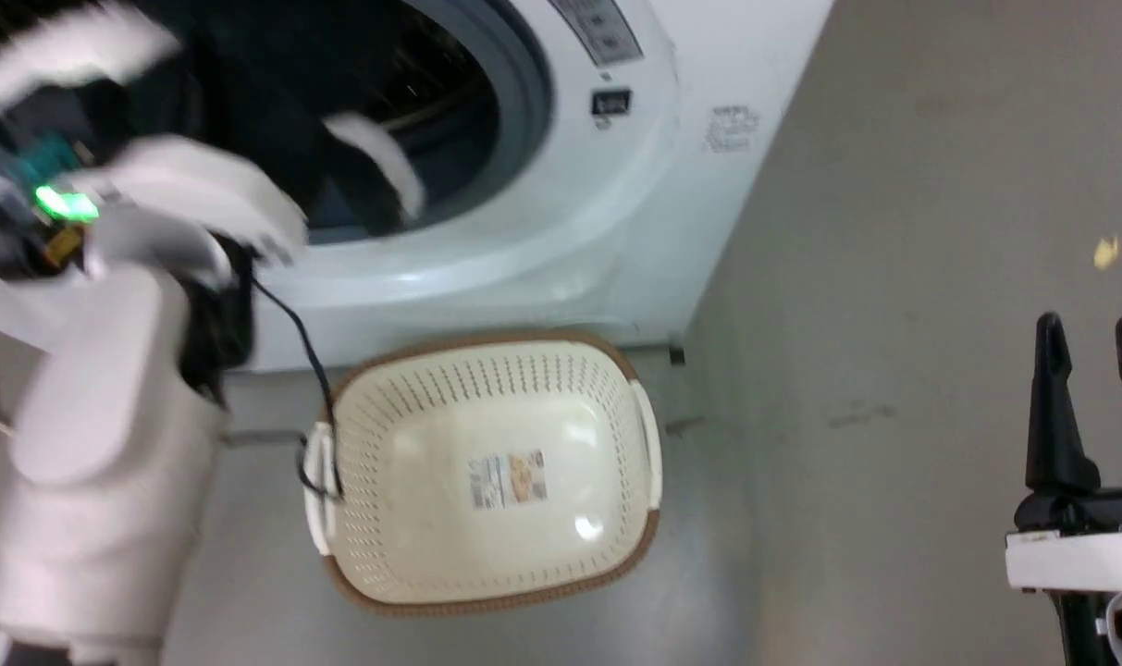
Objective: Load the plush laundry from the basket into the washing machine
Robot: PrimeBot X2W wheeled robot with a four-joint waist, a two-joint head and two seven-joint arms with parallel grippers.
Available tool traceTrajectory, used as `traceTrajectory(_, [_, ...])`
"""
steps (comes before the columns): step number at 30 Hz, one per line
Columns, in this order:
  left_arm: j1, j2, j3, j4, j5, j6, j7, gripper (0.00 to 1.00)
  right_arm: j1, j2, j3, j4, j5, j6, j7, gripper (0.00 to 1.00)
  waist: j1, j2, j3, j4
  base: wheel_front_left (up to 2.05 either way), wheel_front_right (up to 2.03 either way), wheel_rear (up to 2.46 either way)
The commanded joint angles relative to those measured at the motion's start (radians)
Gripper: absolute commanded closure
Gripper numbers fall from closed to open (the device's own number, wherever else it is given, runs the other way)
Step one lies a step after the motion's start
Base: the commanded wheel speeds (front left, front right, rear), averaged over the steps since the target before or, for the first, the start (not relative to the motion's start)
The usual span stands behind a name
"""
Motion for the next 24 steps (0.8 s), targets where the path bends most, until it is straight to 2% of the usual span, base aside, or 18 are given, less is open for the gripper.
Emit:
traceTrajectory(1, [-0.036, 0.010, 0.009, 0.006, 0.008, -0.002, -0.005, 1.00, -0.016, 0.001, -0.001, -0.006, -0.003, -0.001, -0.004, 0.00, -0.0002, 0.0000, 0.072, -0.049, 0.00, 0.00, 0.00])
traceTrajectory(8, [-0.262, 0.068, 0.034, 0.105, 0.027, -0.006, 0.019, 1.00, -0.047, 0.001, -0.005, -0.009, 0.010, -0.001, -0.027, 0.00, -0.0002, 0.0000, 0.214, -0.118, 0.00, 0.00, 0.00])
traceTrajectory(24, [-0.531, 0.162, 0.035, 0.172, 0.059, -0.013, 0.098, 1.00, -0.064, 0.001, -0.003, -0.015, 0.023, -0.001, -0.063, 0.00, -0.0002, 0.0000, 0.374, -0.163, 0.00, 0.00, 0.00])
